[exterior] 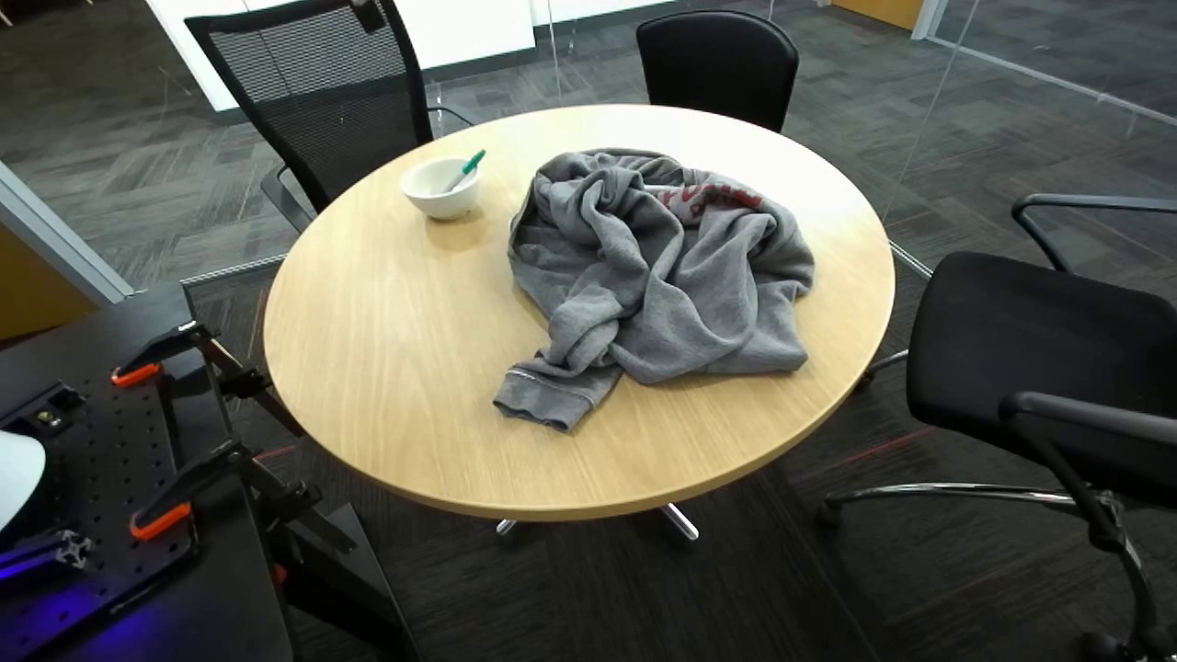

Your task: Remove the green marker from the white bowl and put it on the table

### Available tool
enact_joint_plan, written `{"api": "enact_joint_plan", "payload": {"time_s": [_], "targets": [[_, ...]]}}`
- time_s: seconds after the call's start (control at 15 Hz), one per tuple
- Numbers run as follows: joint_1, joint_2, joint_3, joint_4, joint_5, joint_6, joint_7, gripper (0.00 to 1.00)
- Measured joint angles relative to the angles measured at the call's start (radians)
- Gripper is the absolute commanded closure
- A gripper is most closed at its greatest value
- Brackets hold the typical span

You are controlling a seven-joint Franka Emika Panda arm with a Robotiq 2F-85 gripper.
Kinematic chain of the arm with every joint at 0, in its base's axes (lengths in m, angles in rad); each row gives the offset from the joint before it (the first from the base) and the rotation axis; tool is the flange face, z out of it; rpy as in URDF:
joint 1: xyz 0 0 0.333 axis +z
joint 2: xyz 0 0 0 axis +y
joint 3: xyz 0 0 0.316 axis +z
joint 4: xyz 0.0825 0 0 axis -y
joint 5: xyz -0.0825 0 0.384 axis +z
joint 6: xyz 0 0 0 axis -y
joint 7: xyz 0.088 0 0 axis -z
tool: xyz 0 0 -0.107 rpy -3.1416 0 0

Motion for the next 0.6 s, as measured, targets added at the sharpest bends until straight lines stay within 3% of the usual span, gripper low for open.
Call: {"api": "enact_joint_plan", "payload": {"time_s": [0.6], "targets": [[0.054, 0.217, 0.019, 0.122, -0.185, 0.041, 0.185, 0.0]]}}
